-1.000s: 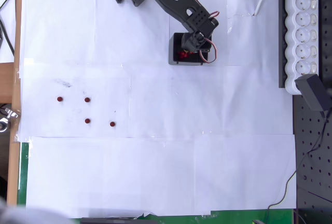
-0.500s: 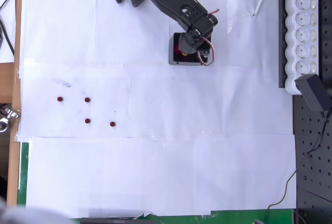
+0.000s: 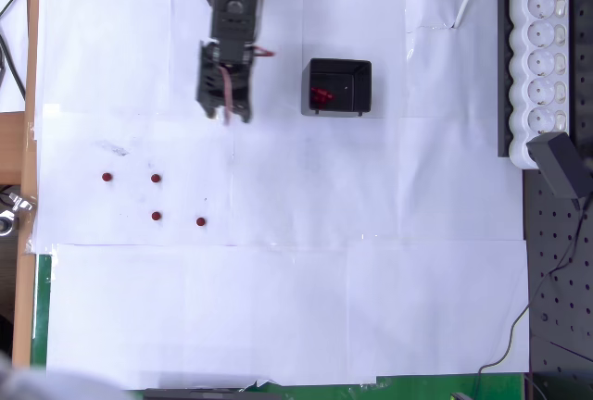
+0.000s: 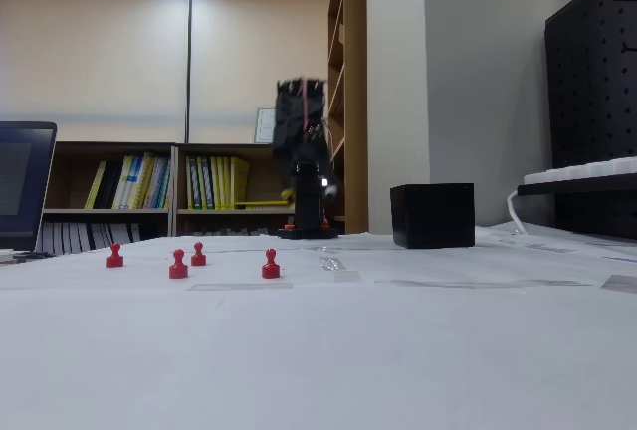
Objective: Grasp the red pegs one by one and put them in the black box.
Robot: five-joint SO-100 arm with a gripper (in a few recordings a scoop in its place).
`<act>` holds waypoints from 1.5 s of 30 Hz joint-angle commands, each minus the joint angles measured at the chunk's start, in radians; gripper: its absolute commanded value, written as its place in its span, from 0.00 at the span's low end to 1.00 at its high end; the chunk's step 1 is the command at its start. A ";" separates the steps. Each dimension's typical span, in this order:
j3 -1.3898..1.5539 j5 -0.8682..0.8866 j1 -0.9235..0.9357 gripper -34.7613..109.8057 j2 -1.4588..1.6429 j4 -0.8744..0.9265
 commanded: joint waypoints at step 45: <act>0.261 -0.072 0.172 0.40 0.827 -0.992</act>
